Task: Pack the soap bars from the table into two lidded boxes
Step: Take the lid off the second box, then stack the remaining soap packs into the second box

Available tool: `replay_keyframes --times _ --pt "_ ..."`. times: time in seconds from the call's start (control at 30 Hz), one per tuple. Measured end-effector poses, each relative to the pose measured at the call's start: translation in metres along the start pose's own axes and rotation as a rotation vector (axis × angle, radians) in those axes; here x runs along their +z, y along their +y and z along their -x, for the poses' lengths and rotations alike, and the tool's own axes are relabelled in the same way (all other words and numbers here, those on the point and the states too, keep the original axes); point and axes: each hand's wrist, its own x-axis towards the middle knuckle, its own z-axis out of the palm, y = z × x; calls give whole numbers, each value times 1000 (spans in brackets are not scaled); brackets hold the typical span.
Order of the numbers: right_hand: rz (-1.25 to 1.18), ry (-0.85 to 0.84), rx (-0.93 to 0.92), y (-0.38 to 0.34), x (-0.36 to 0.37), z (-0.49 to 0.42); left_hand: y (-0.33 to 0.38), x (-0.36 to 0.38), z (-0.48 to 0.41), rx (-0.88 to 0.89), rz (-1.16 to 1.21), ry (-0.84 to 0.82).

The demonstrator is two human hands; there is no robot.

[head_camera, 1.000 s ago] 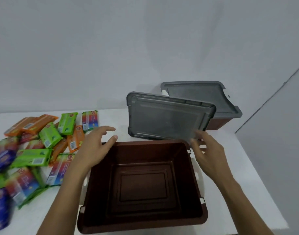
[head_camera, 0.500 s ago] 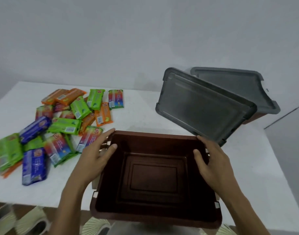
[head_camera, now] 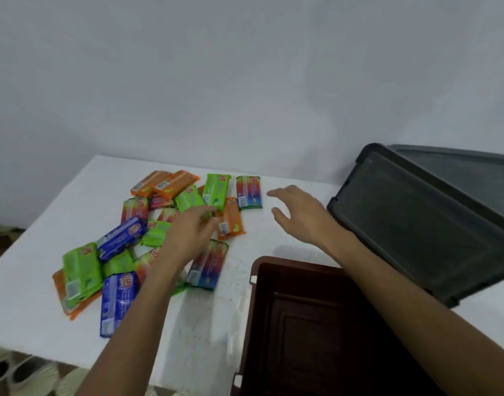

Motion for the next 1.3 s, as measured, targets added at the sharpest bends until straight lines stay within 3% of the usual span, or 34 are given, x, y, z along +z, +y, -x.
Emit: replay_keyframes --times 0.3,0.4,0.57,0.83,1.03,1.17,1.3 --pt "350 -483 -61 10 64 -124 -25 21 -123 -26 -427 -95" --pt "428 -531 -78 12 69 -137 -26 29 -145 -77 -487 -150" --pt "307 -503 -53 11 67 -139 -23 31 -155 -168 -478 -179" --pt "165 -132 -50 24 37 -94 2 9 -126 18 -105 -56" --pt "-203 42 87 12 -30 -12 35 -20 -66 179 164 81" --pt "-593 114 167 0 -70 63 65 -36 -14 158 505 140" --pt "-793 108 154 -6 -89 133 85 -36 33 176 846 136"
